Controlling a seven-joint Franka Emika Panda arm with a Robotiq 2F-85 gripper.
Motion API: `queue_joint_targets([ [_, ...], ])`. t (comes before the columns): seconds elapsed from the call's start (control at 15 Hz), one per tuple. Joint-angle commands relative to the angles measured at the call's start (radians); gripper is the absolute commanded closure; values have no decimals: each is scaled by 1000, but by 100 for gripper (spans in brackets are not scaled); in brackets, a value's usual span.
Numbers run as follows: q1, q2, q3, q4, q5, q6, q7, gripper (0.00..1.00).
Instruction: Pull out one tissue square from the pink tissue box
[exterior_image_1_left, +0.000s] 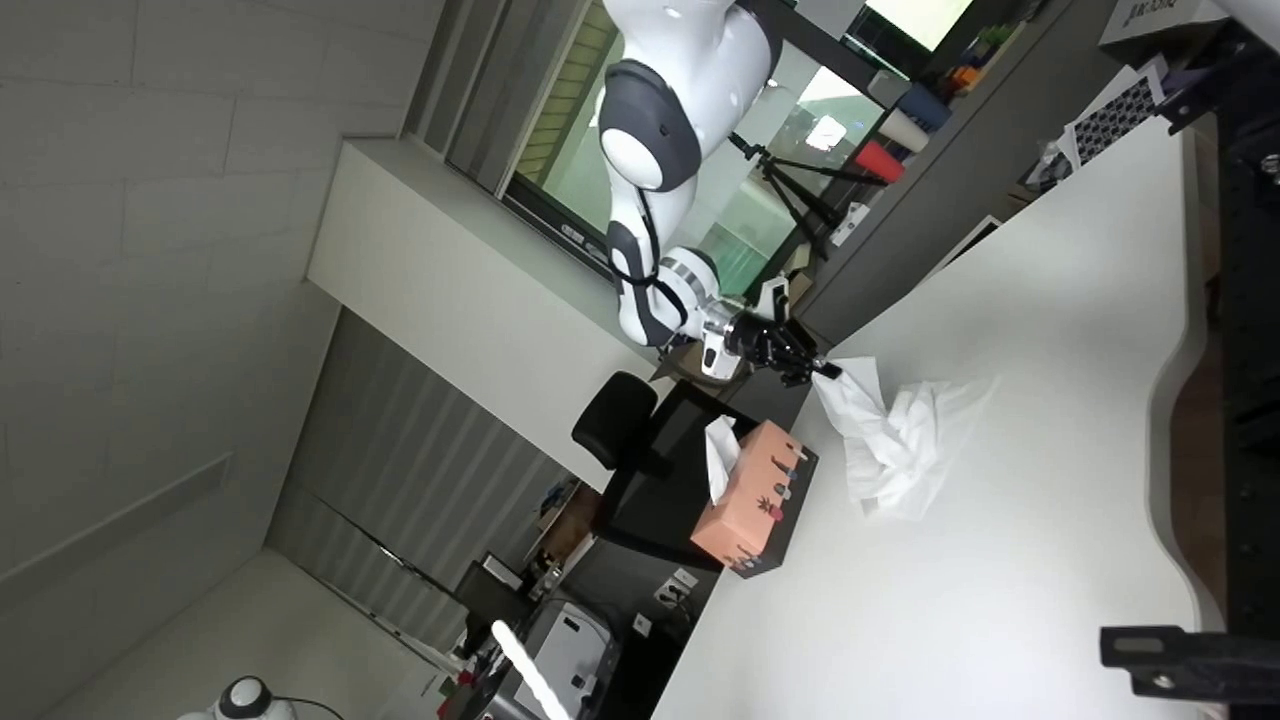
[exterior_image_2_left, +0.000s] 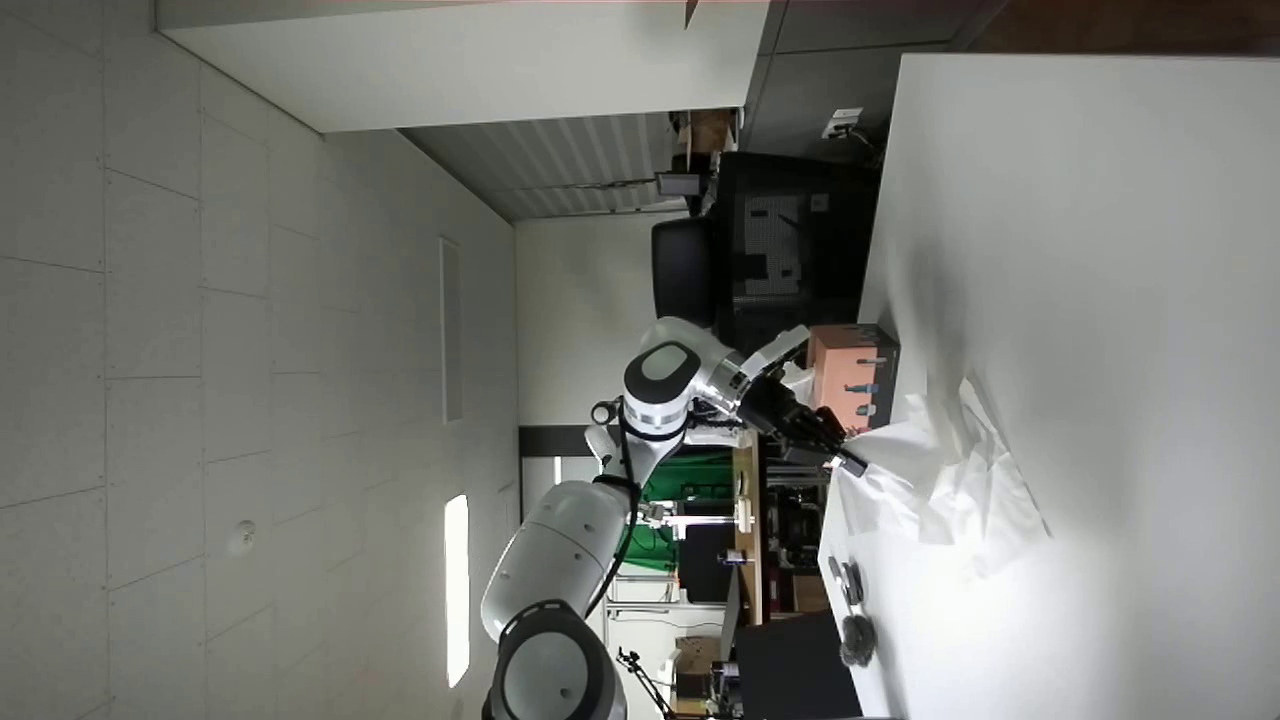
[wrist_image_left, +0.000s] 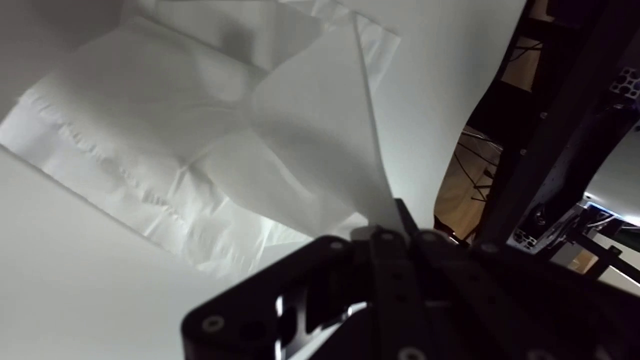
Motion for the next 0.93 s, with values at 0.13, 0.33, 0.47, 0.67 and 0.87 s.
queue_joint_targets([
  [0.13,-8,66,11,106,15,161,-39,60],
  [0.33,-8,31,21,70,27,310,-69,41],
  [0.47,-13,0,38,42,44,410,-84,27],
  [0.67,-21,-45,61,15,76,456,-110,7],
  [0.87,-29,-93,84,-6,106,414,-148,0],
])
